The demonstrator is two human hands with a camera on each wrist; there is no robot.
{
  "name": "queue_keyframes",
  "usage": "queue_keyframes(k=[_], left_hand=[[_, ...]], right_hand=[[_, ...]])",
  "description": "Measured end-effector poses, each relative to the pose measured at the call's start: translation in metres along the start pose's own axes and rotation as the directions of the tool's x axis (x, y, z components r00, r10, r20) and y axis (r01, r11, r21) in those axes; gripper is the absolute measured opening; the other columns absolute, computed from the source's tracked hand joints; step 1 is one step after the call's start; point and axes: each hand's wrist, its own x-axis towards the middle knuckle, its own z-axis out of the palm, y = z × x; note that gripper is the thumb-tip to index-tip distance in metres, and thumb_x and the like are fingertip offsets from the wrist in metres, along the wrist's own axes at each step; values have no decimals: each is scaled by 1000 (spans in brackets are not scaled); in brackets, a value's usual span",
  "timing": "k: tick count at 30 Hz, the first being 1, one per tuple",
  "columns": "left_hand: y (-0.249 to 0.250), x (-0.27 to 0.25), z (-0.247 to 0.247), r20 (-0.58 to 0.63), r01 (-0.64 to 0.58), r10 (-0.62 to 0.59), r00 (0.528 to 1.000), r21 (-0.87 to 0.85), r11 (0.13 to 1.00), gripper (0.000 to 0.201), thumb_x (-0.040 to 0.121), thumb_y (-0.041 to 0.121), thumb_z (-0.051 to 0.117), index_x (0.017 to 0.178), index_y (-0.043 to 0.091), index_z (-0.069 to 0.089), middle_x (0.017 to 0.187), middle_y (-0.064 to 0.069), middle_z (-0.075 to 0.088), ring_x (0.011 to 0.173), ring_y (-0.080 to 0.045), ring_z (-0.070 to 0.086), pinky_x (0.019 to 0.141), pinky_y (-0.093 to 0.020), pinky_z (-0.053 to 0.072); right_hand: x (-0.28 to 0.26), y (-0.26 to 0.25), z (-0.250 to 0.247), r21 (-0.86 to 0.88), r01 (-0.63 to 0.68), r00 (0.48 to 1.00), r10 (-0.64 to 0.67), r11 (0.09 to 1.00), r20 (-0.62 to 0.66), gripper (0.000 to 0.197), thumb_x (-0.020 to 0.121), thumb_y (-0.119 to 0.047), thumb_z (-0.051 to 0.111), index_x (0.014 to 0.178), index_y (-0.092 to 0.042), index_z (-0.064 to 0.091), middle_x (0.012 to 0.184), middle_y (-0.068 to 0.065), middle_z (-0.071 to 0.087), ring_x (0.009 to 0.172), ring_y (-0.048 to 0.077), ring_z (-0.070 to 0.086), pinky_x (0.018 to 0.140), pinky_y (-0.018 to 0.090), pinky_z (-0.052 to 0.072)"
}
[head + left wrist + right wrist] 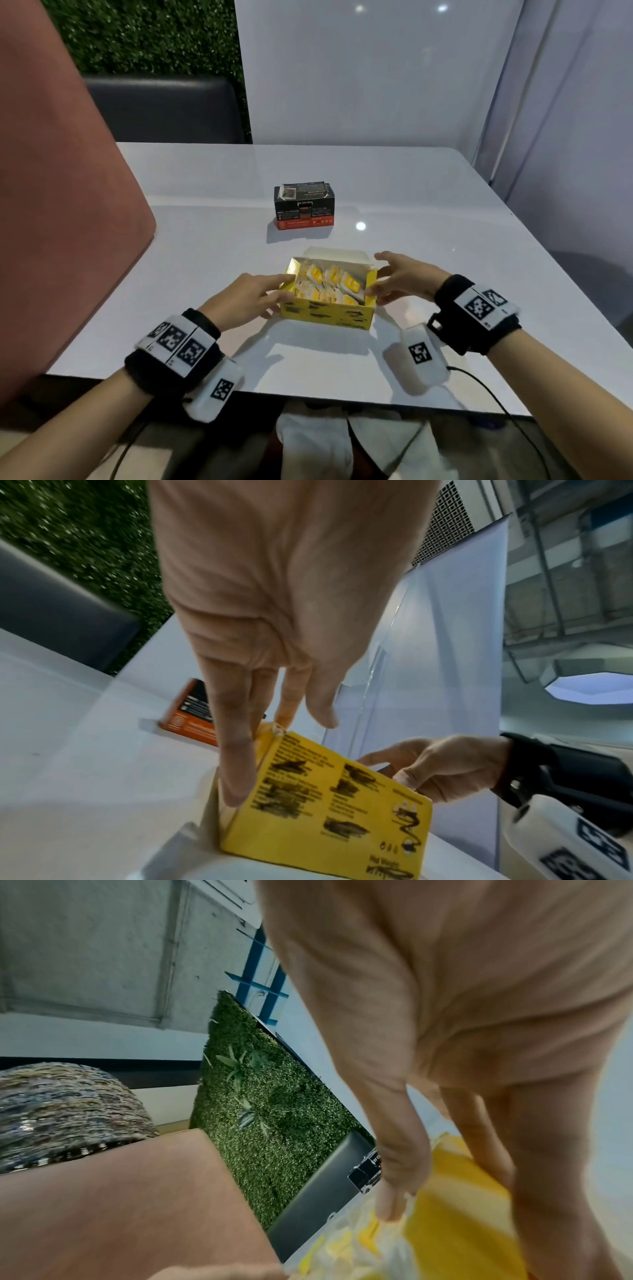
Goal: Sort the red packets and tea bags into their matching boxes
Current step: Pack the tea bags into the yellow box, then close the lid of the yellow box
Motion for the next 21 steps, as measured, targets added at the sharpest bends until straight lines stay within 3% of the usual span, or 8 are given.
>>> queue_keyframes(k=[4, 7, 10, 13, 15, 17, 19, 21], left_hand=[[-7, 0, -5, -123, 7, -22, 992, -118, 993, 31, 93, 12, 54, 123, 15, 61, 97, -7, 70, 80, -11, 68, 68, -15, 55], [-6, 1, -1, -176, -8, -22, 984, -168, 986, 21, 90, 5, 57, 108, 12, 64, 96, -14, 72, 72, -18, 71, 65, -18, 56], [-3, 3, 5, -172, -16, -20, 985, -202, 979, 17, 89, 3, 58, 103, 11, 62, 90, -15, 72, 71, -21, 72, 66, -23, 58], [-1, 4, 10, -186, -25, -15, 982, -211, 977, 17, 89, 2, 57, 102, 12, 63, 89, -16, 72, 73, -25, 72, 68, -25, 59], [0, 4, 13, -200, -30, -15, 980, -219, 975, 17, 88, 5, 60, 103, 12, 64, 92, -17, 71, 76, -27, 71, 71, -29, 59], [-2, 4, 15, -226, -40, 1, 974, -171, 984, 19, 87, 9, 62, 105, 12, 62, 106, -13, 67, 80, -25, 70, 73, -31, 59], [-4, 6, 14, -249, -43, 12, 968, -119, 992, 21, 87, 13, 63, 106, 12, 54, 122, -10, 59, 89, -22, 68, 75, -33, 58], [-5, 8, 11, -212, -24, -2, 977, -120, 992, 41, 83, 18, 67, 115, 12, 42, 138, -7, 48, 109, -20, 60, 84, -32, 54]], right_hand=[[23, -3, -2, -89, -14, 999, 19, 996, 48, 80, 74, -8, 76, 140, 1, 33, 126, 16, 56, 111, 29, 59, 98, 34, 48], [32, -2, -3, 83, 43, 999, -43, 996, -9, 69, 81, -17, 69, 138, 2, 34, 133, 16, 51, 124, 28, 48, 111, 38, 35], [39, 1, -2, 262, 168, 980, -131, 950, -151, 55, 88, -40, 56, 127, -1, 49, 123, 15, 59, 117, 28, 54, 108, 41, 38], [38, 0, 1, 294, 283, 939, -201, 913, -280, 44, 93, -48, 43, 114, -11, 56, 106, 10, 66, 107, 26, 59, 101, 38, 43], [33, -3, 2, 280, 366, 905, -269, 888, -329, 43, 94, -46, 42, 114, -12, 60, 104, 10, 68, 103, 25, 62, 98, 37, 45], [26, -7, 1, 240, 445, 870, -353, 863, -345, 36, 95, -38, 45, 109, -11, 65, 102, 9, 69, 99, 23, 63, 97, 37, 46], [17, -9, -2, 120, 521, 830, -470, 845, -299, 31, 94, -30, 50, 110, -9, 67, 107, 10, 69, 99, 20, 63, 98, 35, 47], [6, -6, -6, -37, 581, 793, -576, 813, -198, 26, 92, -22, 55, 111, -12, 68, 112, 7, 70, 103, 13, 64, 96, 27, 49]])
